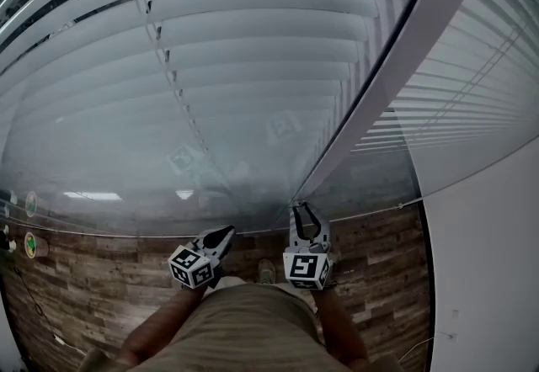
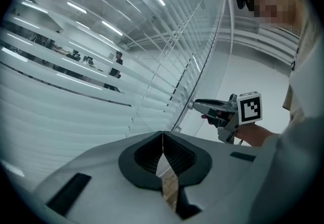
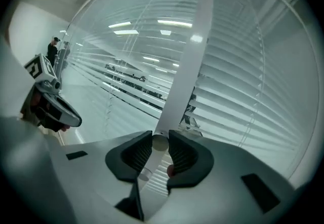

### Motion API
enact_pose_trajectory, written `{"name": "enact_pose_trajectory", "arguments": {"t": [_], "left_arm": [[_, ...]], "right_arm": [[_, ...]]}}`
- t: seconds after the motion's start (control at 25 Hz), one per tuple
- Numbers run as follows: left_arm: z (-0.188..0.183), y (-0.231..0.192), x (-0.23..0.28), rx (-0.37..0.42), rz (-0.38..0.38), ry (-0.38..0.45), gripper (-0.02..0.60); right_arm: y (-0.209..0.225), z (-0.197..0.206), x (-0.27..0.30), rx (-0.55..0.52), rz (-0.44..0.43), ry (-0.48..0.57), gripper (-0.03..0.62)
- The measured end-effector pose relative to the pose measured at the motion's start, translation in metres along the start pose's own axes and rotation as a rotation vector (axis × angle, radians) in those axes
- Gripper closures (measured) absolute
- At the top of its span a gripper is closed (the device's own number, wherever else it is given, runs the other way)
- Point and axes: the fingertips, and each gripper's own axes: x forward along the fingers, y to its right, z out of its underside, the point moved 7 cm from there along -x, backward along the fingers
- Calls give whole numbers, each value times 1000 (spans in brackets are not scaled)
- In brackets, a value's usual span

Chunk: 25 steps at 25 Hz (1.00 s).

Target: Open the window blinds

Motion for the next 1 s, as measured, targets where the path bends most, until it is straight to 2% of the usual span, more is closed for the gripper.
{"name": "enact_pose_trajectory", "arguments": {"t": [0.04,0.08,0.16,0.2,0.24,0.28,0.36,0.44,0.56,0.6,0.64,0.68,0.76,0.8,0.84,1.0], "left_arm": [[1,0,0,-1,0,0,566],[1,1,0,-2,1,0,566],[1,1,-1,-3,1,1,566],[1,1,-1,-3,1,0,566],[2,1,-1,-3,2,0,566],[2,2,-1,-3,4,-1,566],[2,4,0,-1,11,-3,566],[2,5,0,0,14,-3,566],[2,3,-2,-4,8,-3,566],[2,3,-2,-4,7,-3,566],[2,4,-2,-2,6,-2,566],[2,4,-2,-1,6,-1,566],[2,3,-4,0,3,1,566],[2,2,-4,0,1,2,566],[2,2,-5,-1,-1,2,566],[1,3,-4,2,1,2,566]], "right_arm": [[1,1,0,58,-9,0,487],[5,3,0,178,-34,-1,494],[17,11,1,508,-120,-7,502],[22,14,2,625,-163,-10,502],[24,15,3,668,-191,-10,502],[24,14,3,643,-200,-5,502],[20,10,0,499,-177,13,499],[13,6,-1,351,-145,12,430],[4,6,2,191,-80,-28,430],[3,7,4,189,-62,-37,441],[4,10,4,249,-62,-40,467],[8,13,5,375,-86,-39,471],[17,22,6,701,-179,-35,473],[20,24,7,794,-219,-35,473],[21,24,8,806,-236,-34,473],[19,19,6,625,-216,-14,473]]}}
